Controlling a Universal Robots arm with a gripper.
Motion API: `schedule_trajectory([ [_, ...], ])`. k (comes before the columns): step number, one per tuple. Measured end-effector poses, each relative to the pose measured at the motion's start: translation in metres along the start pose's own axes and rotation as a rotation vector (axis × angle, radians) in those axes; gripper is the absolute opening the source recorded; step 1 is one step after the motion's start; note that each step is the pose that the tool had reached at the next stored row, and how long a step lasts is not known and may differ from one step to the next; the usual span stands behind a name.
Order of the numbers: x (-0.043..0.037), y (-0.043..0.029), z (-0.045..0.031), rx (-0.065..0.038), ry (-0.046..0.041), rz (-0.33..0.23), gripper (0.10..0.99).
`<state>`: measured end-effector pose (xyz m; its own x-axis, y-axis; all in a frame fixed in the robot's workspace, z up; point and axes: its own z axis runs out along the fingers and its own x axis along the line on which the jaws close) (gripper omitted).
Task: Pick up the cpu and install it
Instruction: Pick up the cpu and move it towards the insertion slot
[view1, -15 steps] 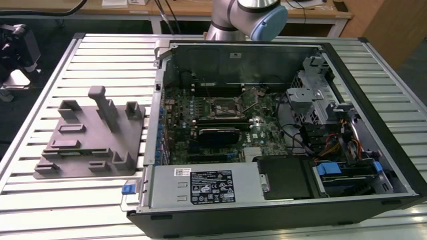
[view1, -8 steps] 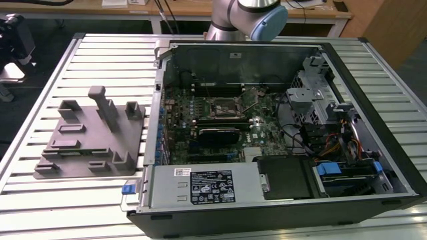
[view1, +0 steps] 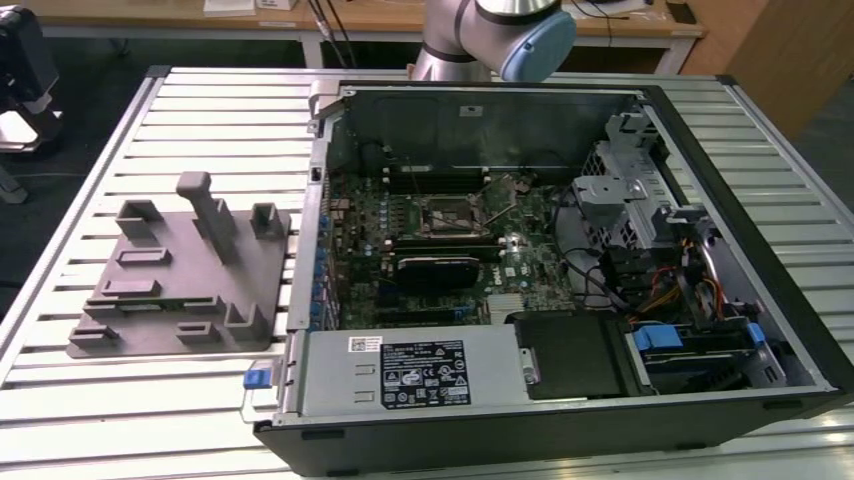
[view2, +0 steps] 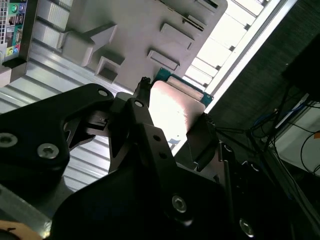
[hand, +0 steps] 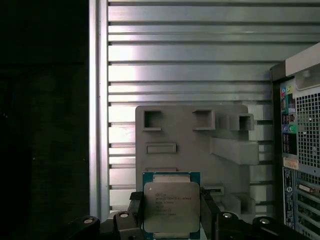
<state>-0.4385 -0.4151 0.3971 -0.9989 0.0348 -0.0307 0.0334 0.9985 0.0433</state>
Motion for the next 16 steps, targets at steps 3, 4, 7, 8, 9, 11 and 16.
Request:
schedule_trajectory([
  [3,-0.0001,0.0002,-0.0046,0.000,-0.0002,0.000,0.541],
  [4,-0.0001,0.0002,-0.0051,0.000,-0.0003,0.000,0.541],
  [7,-0.0002,0.0002,-0.0053,0.000,-0.0001,0.000,0.541],
  [8,-0.0002,0.0002,-0.0053,0.000,-0.0001,0.000,0.541],
  [9,-0.0002,0.0002,-0.0054,0.000,-0.0001,0.000,0.541],
  [11,-0.0015,0.0004,-0.0055,0.000,0.0002,0.000,0.541],
  [16,-0.0080,0.0005,-0.0051,0.000,-0.0001,0.000,0.541],
])
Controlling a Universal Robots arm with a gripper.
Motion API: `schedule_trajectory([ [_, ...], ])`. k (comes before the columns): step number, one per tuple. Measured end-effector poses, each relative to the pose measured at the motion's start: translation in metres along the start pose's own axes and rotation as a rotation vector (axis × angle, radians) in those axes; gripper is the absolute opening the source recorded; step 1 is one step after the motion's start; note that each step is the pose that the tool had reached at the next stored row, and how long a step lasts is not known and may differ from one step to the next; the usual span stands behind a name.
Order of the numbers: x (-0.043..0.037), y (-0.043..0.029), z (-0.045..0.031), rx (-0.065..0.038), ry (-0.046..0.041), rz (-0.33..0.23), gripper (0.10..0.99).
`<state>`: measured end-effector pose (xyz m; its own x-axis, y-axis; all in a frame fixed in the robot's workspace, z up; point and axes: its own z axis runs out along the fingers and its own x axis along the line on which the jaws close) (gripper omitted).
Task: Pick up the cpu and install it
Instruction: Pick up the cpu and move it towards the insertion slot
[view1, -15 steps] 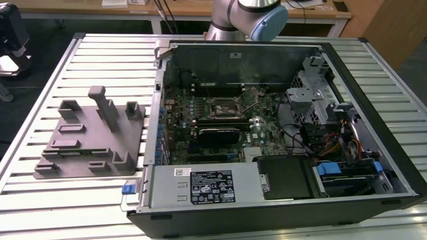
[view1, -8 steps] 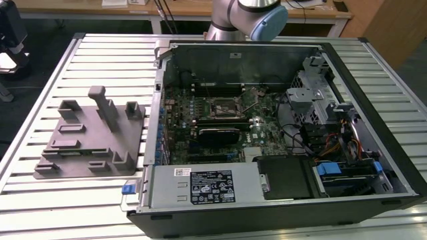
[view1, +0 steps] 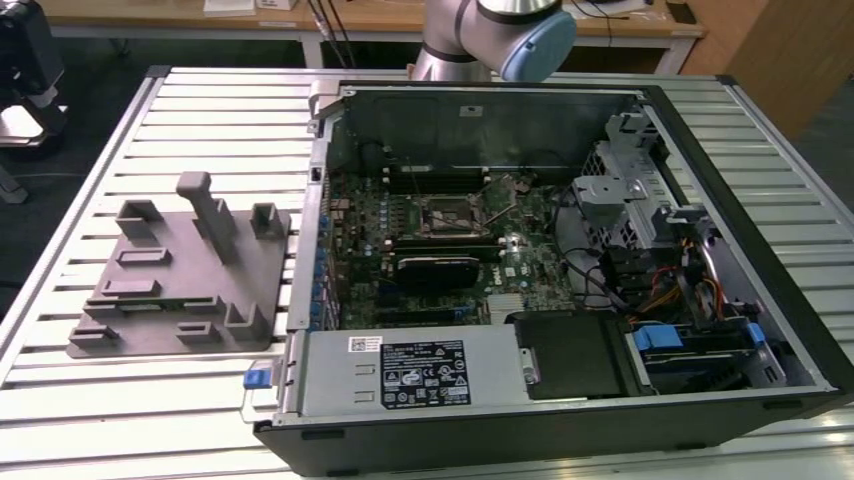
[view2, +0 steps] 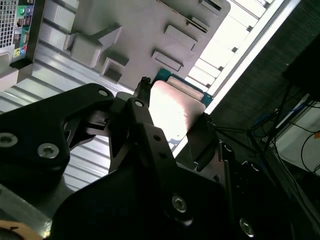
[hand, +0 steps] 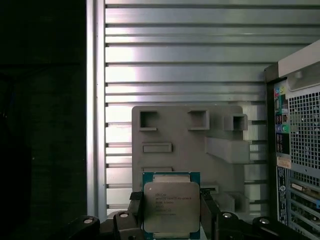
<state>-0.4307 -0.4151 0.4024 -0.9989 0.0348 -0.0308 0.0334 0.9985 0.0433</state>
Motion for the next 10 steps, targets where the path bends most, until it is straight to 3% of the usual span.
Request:
schedule_trajectory([
  [10,-0.0200,0.0007,0.0006,0.000,0.0000,0.000,0.541],
])
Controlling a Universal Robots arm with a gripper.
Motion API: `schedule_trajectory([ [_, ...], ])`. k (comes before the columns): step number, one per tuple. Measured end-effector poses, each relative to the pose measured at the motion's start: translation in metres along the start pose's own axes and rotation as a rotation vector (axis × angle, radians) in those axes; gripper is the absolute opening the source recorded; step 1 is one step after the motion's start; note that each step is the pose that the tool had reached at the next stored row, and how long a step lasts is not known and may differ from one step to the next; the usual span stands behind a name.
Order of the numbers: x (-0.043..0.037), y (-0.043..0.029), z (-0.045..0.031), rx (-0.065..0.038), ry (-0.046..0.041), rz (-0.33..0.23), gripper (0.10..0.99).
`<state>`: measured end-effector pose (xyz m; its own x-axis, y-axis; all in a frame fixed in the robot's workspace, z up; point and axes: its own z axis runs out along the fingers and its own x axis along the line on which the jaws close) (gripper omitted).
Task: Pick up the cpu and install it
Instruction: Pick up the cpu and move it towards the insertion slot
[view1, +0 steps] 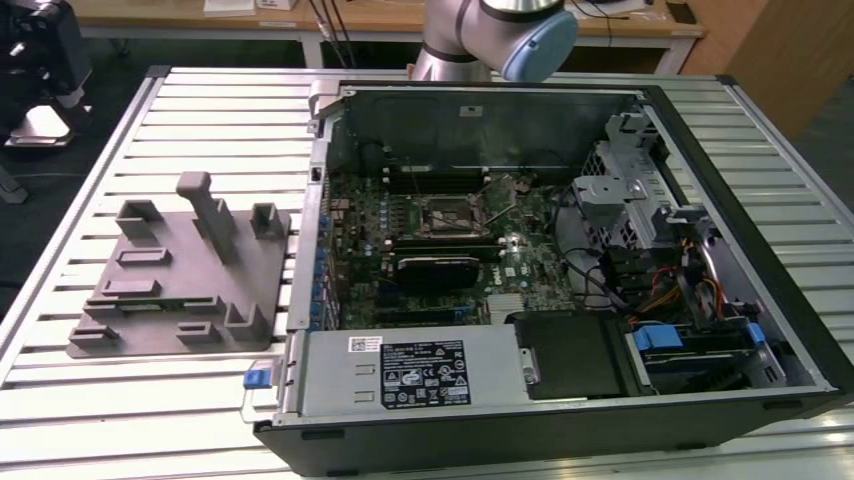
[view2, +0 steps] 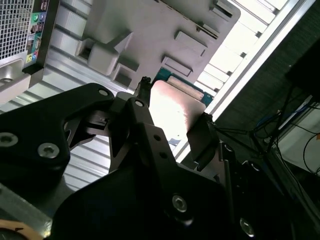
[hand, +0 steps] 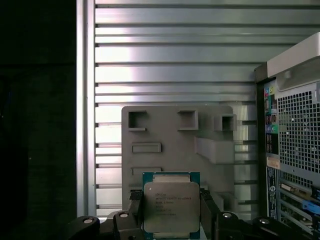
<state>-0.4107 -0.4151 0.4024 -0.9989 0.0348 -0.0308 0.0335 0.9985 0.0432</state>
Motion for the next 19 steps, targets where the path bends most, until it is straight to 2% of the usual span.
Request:
schedule_trajectory([
  [7,-0.0136,0.0004,0.0005,0.000,-0.0001,0.000,0.541],
  [19,-0.0416,0.0014,0.0014,0.000,0.0000,0.000,0.541],
])
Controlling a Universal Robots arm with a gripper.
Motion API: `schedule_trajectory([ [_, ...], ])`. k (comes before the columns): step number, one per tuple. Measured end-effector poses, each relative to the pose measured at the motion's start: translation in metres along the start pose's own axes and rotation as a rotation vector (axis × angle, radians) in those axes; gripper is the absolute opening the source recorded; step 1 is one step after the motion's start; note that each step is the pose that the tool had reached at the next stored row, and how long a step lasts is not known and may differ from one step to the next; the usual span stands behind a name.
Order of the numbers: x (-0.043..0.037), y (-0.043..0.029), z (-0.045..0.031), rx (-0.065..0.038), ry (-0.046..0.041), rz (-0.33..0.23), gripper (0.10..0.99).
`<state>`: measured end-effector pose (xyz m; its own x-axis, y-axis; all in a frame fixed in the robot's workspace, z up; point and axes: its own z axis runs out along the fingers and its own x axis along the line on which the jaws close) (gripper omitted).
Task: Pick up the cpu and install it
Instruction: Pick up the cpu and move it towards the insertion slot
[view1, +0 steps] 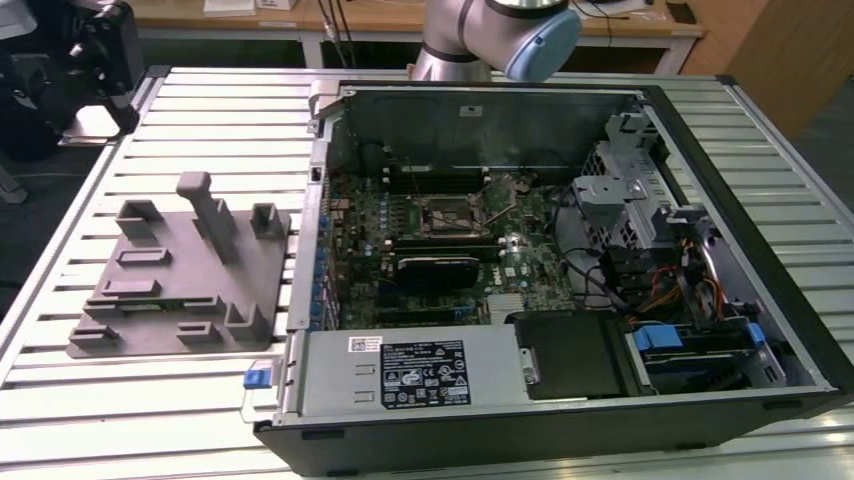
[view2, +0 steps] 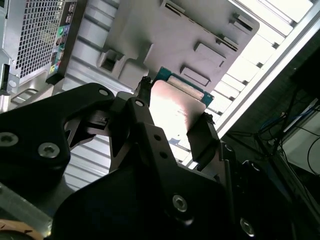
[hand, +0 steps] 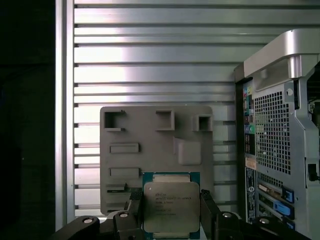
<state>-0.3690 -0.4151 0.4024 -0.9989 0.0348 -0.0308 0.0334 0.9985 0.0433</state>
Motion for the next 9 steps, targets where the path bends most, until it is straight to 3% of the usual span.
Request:
schedule_trajectory([
  [9,-0.0169,0.0006,0.0005,0.000,0.0000,0.000,0.541],
])
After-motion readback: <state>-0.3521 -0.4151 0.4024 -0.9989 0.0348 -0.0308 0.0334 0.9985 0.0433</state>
